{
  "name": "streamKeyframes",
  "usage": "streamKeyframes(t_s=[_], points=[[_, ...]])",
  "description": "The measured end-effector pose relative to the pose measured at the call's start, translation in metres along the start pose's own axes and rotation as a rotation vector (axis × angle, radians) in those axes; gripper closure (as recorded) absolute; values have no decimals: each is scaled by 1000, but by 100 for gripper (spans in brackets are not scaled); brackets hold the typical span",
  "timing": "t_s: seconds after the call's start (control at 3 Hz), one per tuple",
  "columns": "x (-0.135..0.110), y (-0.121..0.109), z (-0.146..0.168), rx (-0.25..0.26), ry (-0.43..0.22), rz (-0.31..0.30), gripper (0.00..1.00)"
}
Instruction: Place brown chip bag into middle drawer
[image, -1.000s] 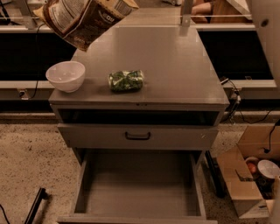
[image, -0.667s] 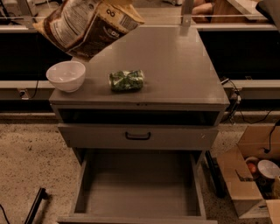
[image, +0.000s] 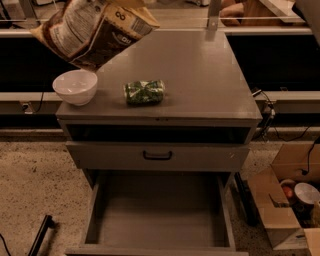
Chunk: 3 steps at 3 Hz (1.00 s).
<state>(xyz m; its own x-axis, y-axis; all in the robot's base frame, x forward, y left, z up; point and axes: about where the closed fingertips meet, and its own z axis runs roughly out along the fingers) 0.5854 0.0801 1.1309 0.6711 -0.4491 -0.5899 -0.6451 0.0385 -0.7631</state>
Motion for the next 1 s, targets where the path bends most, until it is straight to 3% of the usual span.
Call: streamKeyframes(t_s=[0.33, 0.67, 1.0], points=[[-26, 25, 0, 42, -68, -48, 100], [-41, 68, -9, 46, -109, -6, 100], [-24, 118, -35, 35, -51, 85, 100]])
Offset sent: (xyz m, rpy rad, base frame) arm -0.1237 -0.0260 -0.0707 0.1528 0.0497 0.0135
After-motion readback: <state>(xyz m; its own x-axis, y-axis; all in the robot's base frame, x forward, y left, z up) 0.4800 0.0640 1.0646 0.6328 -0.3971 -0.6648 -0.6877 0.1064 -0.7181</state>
